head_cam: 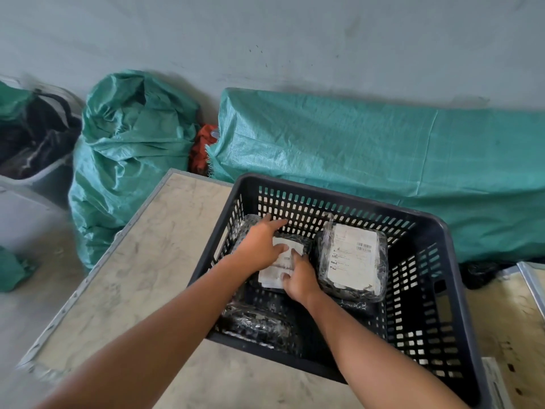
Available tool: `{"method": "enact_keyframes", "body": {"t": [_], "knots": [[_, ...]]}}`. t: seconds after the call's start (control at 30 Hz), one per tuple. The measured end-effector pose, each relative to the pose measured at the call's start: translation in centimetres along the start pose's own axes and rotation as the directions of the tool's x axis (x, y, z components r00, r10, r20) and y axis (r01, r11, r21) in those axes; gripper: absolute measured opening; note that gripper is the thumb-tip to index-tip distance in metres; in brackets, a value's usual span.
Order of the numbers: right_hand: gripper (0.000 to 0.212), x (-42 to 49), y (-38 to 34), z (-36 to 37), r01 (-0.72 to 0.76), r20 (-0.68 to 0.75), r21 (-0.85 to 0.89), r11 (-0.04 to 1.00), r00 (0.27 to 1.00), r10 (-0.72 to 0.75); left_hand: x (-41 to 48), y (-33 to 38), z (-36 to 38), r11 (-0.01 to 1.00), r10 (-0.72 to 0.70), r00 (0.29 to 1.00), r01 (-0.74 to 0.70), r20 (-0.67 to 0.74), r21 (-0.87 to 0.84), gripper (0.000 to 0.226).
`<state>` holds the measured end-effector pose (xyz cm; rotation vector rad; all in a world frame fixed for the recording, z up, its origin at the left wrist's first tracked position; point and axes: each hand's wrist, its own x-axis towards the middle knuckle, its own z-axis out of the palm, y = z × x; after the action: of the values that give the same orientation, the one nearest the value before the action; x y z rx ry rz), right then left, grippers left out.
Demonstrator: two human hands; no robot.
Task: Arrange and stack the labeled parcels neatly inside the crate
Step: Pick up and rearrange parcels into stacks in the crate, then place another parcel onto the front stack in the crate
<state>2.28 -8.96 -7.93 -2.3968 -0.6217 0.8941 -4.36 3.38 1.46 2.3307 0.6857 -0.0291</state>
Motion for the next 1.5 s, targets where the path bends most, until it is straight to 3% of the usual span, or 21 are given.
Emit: {"method": "enact_keyframes", "body": {"t": [0.13,0.23,0.3,0.37,0.47,0.6,0.87,1.17,1.33,1.5], "knots": [[0.061,-0.4,-3.2,-0.4,0.123,-0.046,0.150,0.981,0.992,-0.118,-4.2,-1.5,-4.9,0.952,0.118,0.965,-0.177,-0.233,-0.252,0.051],[0.060,-0.7,-6.2,0.3,0.180,0.005,0.165,0.970,0.983,-0.184,-6.8,-4.2,-7.0,0.964,0.150,0.885,-0.229,-0.441,-0.133,0.040],[0.061,-0.8,-7.3,0.9,0.229,0.054,0.171,0.958,0.969,-0.242,-7.6,-5.9,-7.0,0.992,0.083,0.912,-0.113,-0.401,-0.052,0.051],[0.061,-1.0,-8.0,1.6,0.284,0.113,0.133,0.949,0.947,-0.300,-8.4,-7.4,-6.4,0.999,-0.015,0.969,0.005,-0.247,-0.043,0.067],[0.063,-1.7,-8.4,2.9,0.280,0.066,0.137,0.950,0.955,-0.290,-8.7,-9.0,-5.4,0.980,-0.032,0.990,0.003,-0.138,-0.201,0.073],[0.084,-1.7,-7.3,3.2,0.273,-0.082,0.123,0.954,0.961,-0.264,-8.2,-8.9,-5.3,0.954,-0.073,0.984,0.021,-0.164,-0.299,0.071],[0.076,-2.4,-6.5,3.4,0.292,-0.142,0.133,0.947,0.952,-0.273,-7.7,-9.5,-5.1,0.976,-0.034,0.993,0.009,-0.113,-0.217,0.073],[0.064,-3.3,-5.4,-1.1,0.298,-0.158,0.192,0.935,0.950,-0.270,-8.1,-8.7,-5.4,0.958,-0.102,0.987,0.064,-0.122,-0.281,0.068],[0.059,-6.0,-3.7,-5.4,0.374,-0.166,0.191,0.907,0.923,-0.346,-8.7,-8.0,-5.4,0.973,-0.052,0.978,0.005,-0.201,-0.229,0.071],[0.052,-8.6,-3.6,-10.2,0.411,-0.214,0.166,0.896,0.902,-0.374,-9.7,-6.5,-6.0,0.993,0.113,0.952,-0.102,-0.283,0.056,0.063]]}}
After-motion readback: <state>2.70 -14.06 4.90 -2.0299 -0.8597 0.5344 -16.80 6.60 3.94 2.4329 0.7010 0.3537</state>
